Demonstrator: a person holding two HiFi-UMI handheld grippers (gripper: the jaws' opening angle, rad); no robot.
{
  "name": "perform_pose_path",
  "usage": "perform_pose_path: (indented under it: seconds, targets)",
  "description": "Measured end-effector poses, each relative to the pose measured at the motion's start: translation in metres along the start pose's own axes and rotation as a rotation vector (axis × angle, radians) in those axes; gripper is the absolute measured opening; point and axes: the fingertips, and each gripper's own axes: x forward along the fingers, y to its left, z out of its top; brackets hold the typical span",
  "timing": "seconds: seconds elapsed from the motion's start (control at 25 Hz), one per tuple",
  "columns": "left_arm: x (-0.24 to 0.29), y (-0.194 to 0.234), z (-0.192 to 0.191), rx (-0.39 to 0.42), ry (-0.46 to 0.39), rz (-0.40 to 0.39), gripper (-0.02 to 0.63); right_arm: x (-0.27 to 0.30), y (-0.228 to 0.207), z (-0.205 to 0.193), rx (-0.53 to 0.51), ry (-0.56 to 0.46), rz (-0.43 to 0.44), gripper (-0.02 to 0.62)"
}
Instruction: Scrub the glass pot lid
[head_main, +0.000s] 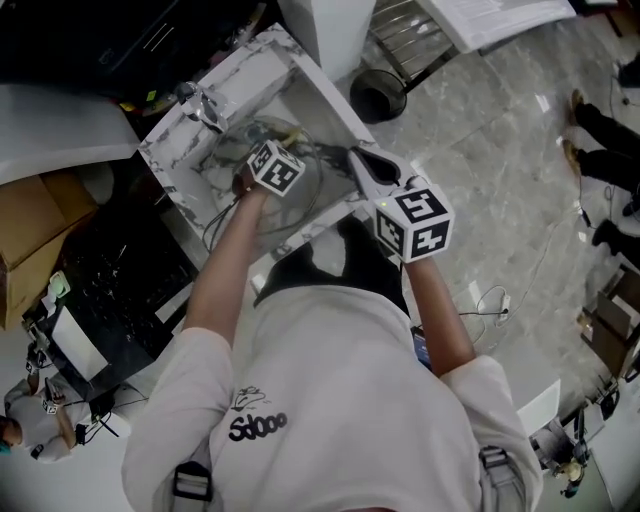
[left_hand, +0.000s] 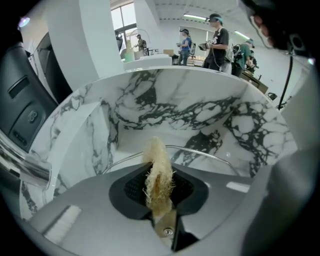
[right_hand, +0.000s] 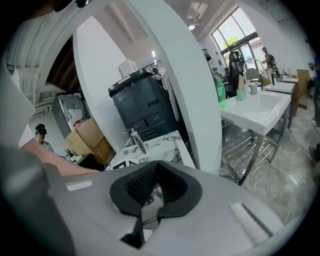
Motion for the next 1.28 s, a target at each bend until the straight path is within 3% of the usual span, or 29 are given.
perform_pose_path:
  seconds: [0.24,0.6,1.28]
  targets:
    - [-0.003,-0.032,0.003,0.111,-0.031,-0.111,0.058,-0.014,0.017,-0.007,0.027,-0.038,-0.078,0.003]
    - [-0.008,-0.065,-0.003,0.222,-0.056,-0.188,0.058,-0.032,0.035,-0.025,0.066,-0.067,-0.162,0.003]
    - [-0.034,-0.129,-0.045,0.462,-0.005,-0.456,0.058,-0.029,0.058,-0.036,0.089,-0.094,-0.196,0.003]
